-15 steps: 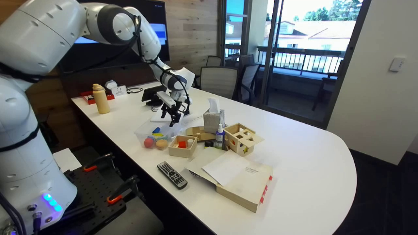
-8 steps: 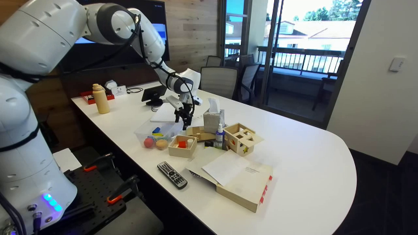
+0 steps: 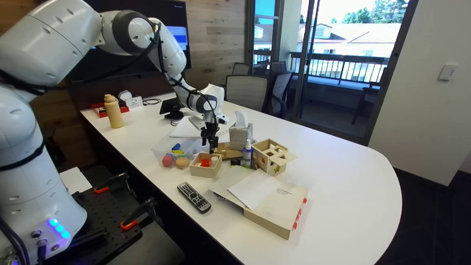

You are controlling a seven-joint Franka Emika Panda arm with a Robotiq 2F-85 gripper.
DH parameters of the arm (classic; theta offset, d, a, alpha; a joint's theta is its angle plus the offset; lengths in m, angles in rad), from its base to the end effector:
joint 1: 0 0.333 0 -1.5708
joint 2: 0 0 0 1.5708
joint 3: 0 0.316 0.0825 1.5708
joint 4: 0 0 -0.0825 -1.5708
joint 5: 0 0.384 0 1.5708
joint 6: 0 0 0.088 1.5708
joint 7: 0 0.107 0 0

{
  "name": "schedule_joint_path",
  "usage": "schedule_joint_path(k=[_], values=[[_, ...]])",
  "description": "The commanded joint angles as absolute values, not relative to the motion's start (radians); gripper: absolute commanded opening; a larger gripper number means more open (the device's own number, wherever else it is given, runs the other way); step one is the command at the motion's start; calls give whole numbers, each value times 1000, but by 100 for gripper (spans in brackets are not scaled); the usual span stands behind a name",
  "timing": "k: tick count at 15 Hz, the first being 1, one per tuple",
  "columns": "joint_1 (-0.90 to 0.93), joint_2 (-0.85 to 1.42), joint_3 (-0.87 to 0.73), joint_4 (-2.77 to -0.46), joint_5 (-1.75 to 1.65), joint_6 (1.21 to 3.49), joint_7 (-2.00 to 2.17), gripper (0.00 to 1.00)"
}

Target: Take three blocks out of the wooden box and put them in the clear box on the left.

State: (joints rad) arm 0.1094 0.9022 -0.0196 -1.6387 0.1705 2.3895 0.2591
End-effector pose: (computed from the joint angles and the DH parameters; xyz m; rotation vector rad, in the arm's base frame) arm 0.6523 0.0612 0.0751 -3.0343 0.4530 0.2516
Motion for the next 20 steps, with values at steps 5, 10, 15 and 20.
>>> schedule_joint_path(k=[5, 10, 15, 20], values=[[136, 946, -60, -1635, 130, 2455, 329, 100], [151, 972, -82, -1628, 120, 2486, 350, 100], [169, 993, -94, -1621, 104, 2512, 373, 100], [182, 994, -102, -1621, 100, 2515, 386, 100]])
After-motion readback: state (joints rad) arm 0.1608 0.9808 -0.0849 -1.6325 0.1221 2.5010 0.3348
